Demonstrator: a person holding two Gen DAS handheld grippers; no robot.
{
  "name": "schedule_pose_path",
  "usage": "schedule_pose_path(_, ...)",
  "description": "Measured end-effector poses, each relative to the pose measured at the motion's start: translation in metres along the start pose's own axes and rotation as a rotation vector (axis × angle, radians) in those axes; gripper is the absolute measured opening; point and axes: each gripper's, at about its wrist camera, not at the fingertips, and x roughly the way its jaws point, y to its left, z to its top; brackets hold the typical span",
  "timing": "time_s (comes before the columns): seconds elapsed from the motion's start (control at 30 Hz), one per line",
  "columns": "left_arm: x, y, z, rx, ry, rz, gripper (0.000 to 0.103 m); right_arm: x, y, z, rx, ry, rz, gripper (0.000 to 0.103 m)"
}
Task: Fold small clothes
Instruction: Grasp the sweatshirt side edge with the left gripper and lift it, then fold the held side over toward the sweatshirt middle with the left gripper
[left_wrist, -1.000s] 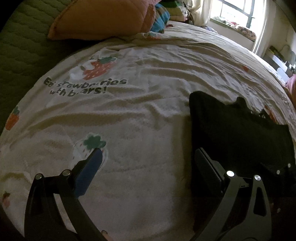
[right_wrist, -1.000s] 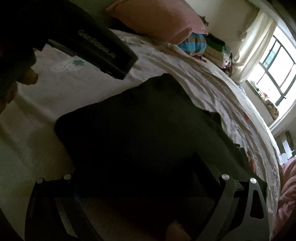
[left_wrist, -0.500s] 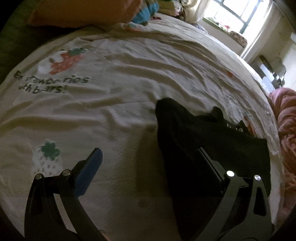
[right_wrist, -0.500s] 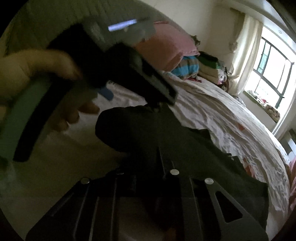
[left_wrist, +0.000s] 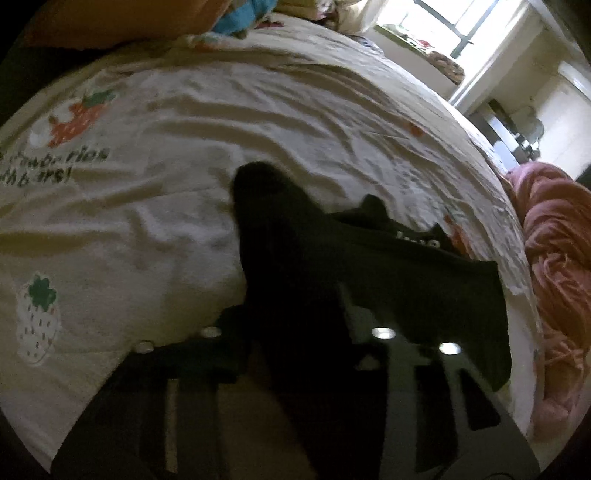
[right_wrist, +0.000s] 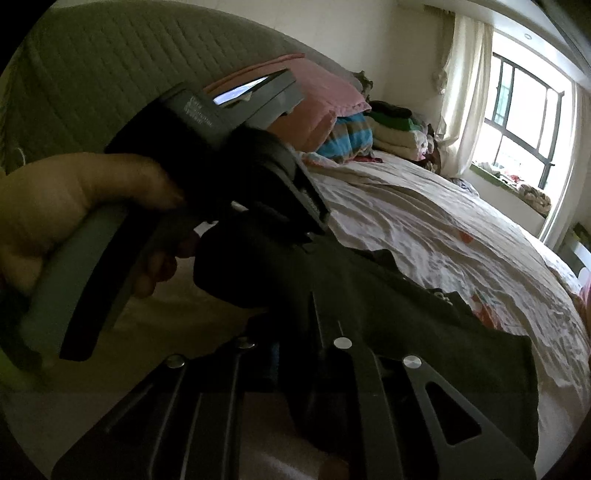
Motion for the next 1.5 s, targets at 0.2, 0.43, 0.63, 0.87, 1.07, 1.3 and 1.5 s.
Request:
schedule_pose_path(0.2,-0.025,-0.033,0.0,0.064,-0.065,-0.015,0.016,-0.024,-0.017,0.0,0.059,-0.046,-0.033,0.009)
schedule_pose_path(0.43,-0.05,-0.074,0.003,0.132,-0.115,-0.03,0.016,-0.056,-0.042,-0.003,0.144,-0.096,-0.076,0.008)
schedule_pose_path(0.63,-0.057,-0.11,0.001,0.202,-0.136,-0.011,0.016,-0.075,-0.059,-0.011,0.206,-0.109,-0.111,0.008)
schedule_pose_path(0.87,-0.054,-0.142,-0.004,0.253,-0.133,-0.006,0.016,-0.09,-0.082,-0.024,0.287,-0.109,-0.118,0.007)
schedule_pose_path(1.07,-0.042,-0.162,-0.007,0.267,-0.107,-0.01,0.017,-0.096,-0.098,-0.037,0.332,-0.099,-0.129,0.007)
schedule_pose_path(1.3,-0.032,-0.179,-0.013,0.28,-0.089,-0.007,0.017,-0.097,-0.116,-0.051,0.392,-0.083,-0.121,0.007)
schedule_pose_path(1.5,-0.023,-0.194,-0.017,0.306,-0.068,-0.004,0.018,-0.099,-0.127,-0.061,0.441,-0.066,-0.119,0.007)
